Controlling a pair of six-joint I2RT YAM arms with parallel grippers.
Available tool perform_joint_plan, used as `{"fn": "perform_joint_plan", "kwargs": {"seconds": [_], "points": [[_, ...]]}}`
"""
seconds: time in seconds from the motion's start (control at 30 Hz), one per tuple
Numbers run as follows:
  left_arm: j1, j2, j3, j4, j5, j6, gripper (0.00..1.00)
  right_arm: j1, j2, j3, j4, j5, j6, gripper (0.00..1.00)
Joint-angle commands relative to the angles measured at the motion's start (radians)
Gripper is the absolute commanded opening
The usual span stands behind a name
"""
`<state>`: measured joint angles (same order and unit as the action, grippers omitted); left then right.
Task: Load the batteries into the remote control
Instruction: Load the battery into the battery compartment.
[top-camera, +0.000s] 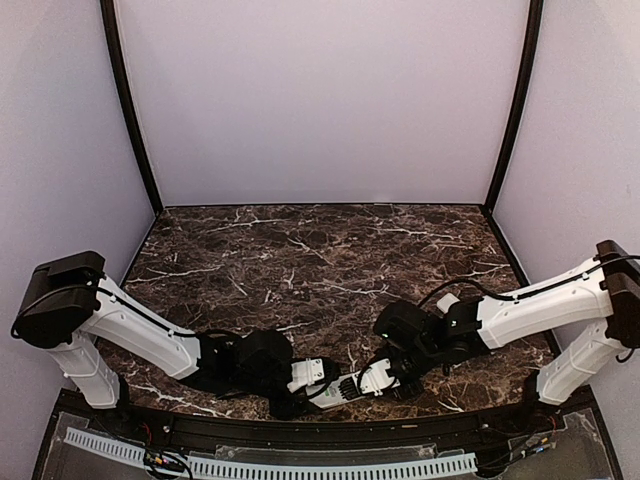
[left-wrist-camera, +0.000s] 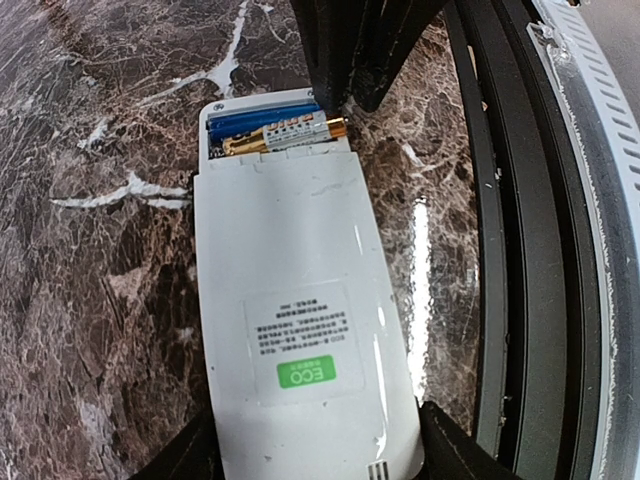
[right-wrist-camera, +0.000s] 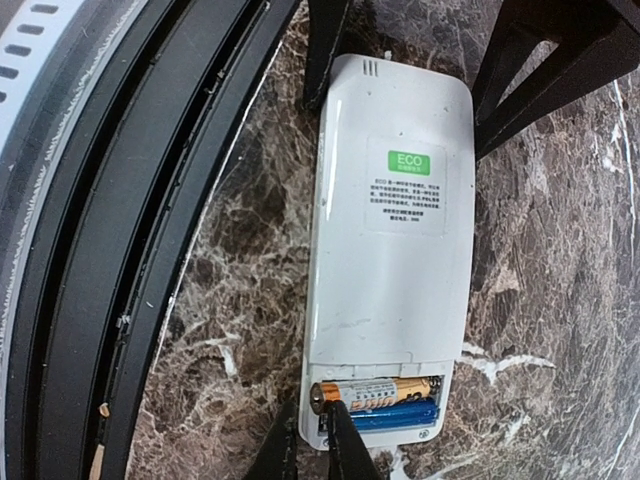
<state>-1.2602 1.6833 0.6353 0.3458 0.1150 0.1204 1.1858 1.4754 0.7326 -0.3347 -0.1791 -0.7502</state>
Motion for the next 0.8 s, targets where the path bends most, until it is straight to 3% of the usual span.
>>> {"fn": "perform_joint_plan", "kwargs": {"seconds": [0.0, 0.57, 0.77], "points": [[0.004, 0.016, 0.010, -0.035, -0.007, 0.010, 0.64, 0.007, 0.027, 0.018, 0.030, 0.036, -0.008, 0.09], [0.004, 0.016, 0.012, -0.037, -0.006, 0.011, 0.64, 0.007, 0.068, 0.032, 0.050, 0.037, 0.017, 0.08], [0.006, 0.016, 0.007, -0.033, -0.004, 0.010, 0.64, 0.006, 0.091, 0.037, 0.061, 0.066, 0.017, 0.03]]}}
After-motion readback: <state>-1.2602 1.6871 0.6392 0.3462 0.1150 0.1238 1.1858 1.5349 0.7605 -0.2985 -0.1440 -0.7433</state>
